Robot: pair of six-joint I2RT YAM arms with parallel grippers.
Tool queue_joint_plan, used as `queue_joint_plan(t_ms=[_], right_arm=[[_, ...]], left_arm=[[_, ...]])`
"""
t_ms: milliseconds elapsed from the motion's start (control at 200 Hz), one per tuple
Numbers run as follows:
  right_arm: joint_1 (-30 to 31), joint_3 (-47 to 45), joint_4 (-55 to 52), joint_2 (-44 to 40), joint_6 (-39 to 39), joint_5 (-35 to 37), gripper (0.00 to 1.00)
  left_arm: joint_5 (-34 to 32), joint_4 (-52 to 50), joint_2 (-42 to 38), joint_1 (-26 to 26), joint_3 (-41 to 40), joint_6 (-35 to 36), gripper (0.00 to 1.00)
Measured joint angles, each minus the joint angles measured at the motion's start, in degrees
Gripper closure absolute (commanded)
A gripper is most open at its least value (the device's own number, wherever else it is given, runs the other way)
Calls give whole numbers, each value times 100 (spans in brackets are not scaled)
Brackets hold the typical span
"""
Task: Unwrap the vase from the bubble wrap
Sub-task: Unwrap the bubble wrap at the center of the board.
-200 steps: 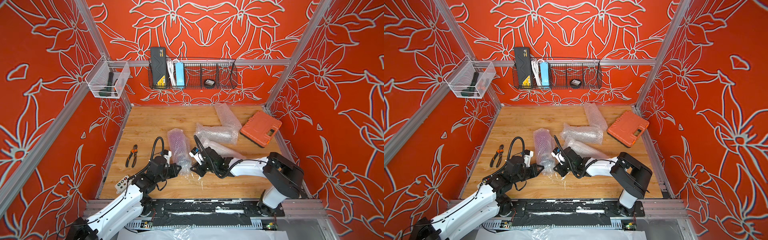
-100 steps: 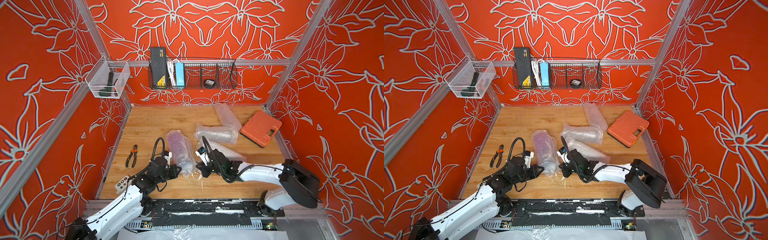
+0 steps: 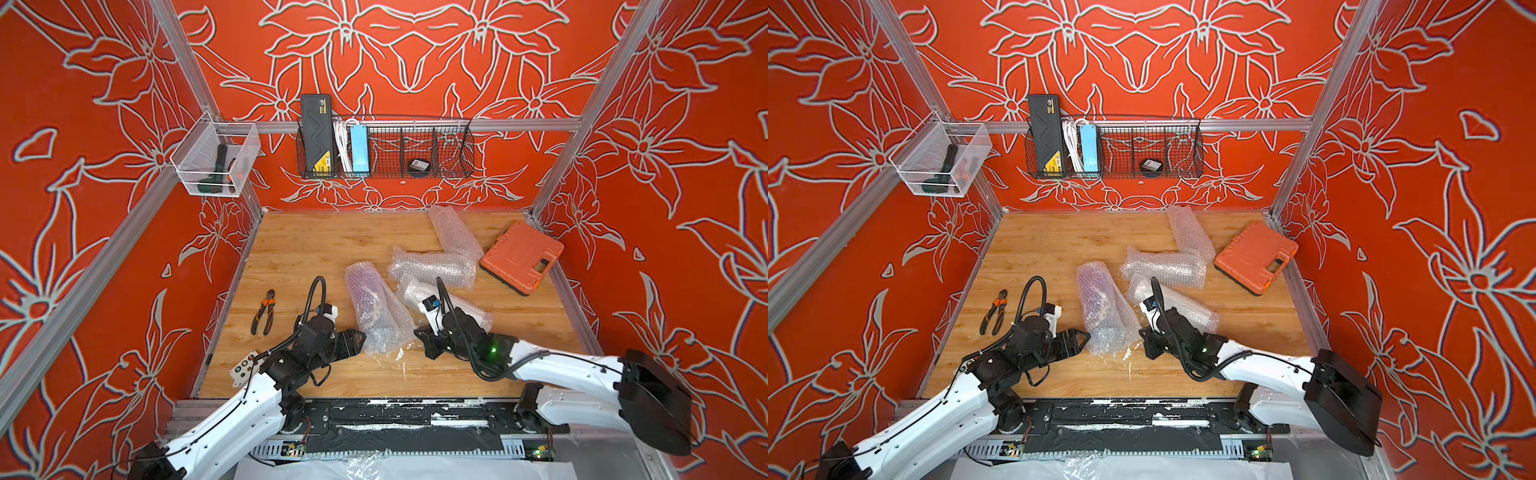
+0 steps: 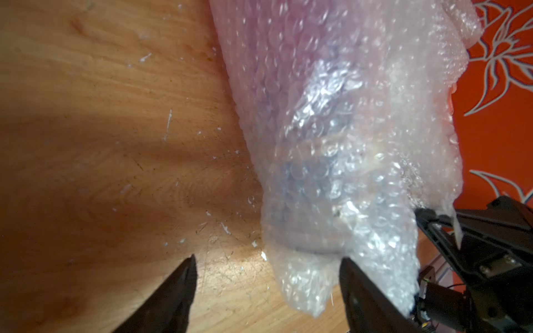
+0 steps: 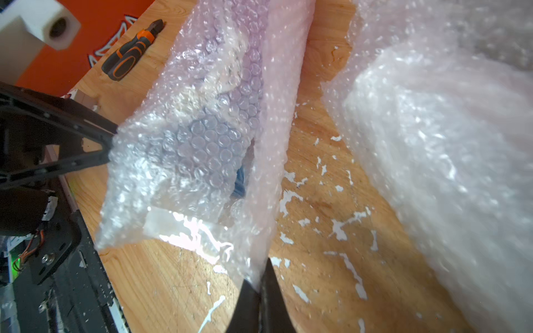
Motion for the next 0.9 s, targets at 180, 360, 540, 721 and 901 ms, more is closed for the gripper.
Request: queue_joint_plan(t_ms=[180, 360, 540, 721, 901], right_arm=[[61, -107, -966, -739, 87, 48, 33], [79, 874, -2573, -1217, -420, 415, 2], [-828, 2476, -3112, -310, -990, -42, 2], [-1185, 3746, -3355, 1405, -1502, -463, 2], [-1386, 4234, -3488, 2302, -1755, -863, 4]], left_arm=[[2, -306, -42, 0, 625, 181, 5], [125, -455, 636, 203, 1700, 874, 4], [640, 59, 1641, 1069, 1985, 1270, 8], [852, 514, 2935, 1110, 2356, 1403, 0], [708, 820, 3602, 743, 2640, 1427, 0]])
